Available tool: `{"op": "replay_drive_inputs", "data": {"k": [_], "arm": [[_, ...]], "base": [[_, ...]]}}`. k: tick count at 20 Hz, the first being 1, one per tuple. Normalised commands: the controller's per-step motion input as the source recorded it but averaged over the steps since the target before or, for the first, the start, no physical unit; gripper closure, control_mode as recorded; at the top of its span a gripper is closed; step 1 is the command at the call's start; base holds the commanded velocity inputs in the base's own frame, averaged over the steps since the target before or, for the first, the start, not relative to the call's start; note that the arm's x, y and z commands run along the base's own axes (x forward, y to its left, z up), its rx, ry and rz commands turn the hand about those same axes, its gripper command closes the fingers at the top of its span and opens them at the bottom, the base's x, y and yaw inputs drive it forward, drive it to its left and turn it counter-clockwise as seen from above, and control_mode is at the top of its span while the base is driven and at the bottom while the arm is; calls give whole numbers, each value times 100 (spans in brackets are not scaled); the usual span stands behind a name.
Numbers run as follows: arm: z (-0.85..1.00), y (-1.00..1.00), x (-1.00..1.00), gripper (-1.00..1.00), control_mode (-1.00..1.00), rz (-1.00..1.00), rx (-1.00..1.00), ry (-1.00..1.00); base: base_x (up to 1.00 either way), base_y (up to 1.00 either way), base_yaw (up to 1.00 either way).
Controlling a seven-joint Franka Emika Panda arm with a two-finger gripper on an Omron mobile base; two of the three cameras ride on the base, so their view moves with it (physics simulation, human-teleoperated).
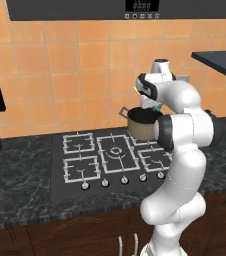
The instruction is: Put the bell pepper and onion in the pot. Retrieve the spatula and lightly stir the vegetables in the pot.
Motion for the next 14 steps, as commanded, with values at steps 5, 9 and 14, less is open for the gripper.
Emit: {"op": "replay_drive_inputs", "data": {"k": [5, 9, 14], "arm": [[8, -7, 0, 100, -100, 3, 0, 3], [2, -30, 0, 100, -100, 0, -17, 0], [0, -3, 3, 100, -100, 19, -3, 5]], "base": [[0, 0, 0], [0, 0, 0], [0, 0, 0]]}}
